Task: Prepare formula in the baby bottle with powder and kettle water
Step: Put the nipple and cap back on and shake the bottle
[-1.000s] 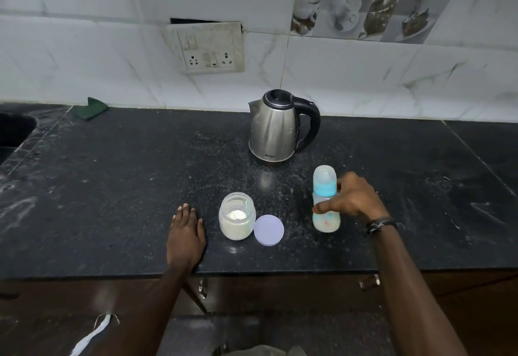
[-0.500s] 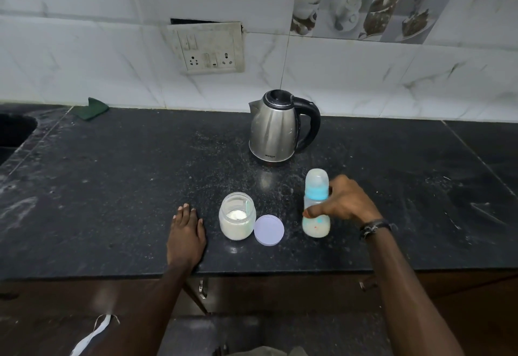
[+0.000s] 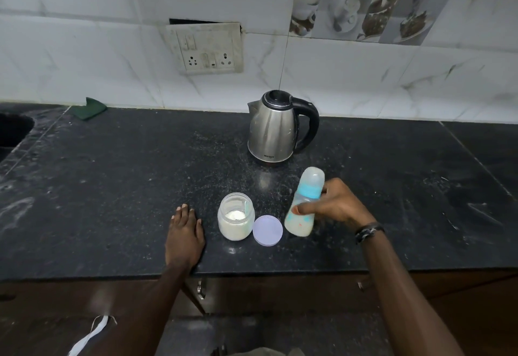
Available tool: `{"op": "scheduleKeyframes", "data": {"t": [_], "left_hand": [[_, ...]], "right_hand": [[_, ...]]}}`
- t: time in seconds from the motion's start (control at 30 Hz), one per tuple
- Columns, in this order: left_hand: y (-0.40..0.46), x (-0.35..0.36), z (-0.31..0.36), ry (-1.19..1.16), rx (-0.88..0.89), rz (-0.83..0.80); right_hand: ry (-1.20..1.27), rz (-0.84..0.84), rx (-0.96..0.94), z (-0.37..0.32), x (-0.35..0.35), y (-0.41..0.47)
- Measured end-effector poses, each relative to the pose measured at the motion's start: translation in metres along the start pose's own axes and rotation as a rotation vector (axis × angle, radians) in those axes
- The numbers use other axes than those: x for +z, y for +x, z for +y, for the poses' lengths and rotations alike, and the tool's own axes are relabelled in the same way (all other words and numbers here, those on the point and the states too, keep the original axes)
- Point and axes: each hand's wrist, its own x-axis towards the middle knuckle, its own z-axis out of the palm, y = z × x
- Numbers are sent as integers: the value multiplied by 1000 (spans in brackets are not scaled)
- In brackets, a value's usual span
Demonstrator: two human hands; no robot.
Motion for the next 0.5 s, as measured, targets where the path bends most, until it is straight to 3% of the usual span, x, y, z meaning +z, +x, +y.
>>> {"op": "scheduleKeyframes", "data": {"t": [0.1, 0.23, 0.37, 0.43, 0.5], "left_hand": [[0, 1, 2, 2, -5, -8], [1, 0, -1, 8, 6, -2], [-1, 2, 1, 9, -7, -12], [-1, 1, 0, 1, -1, 6], [1, 0, 1, 1, -1, 3]], "right_hand": [[-81, 128, 46, -1, -3, 1], [-4, 39, 17, 1, 0, -1], [-106, 113, 79, 3, -1, 0], [-26, 19, 27, 4, 2, -1], [36, 52, 14, 3, 5, -2]]}}
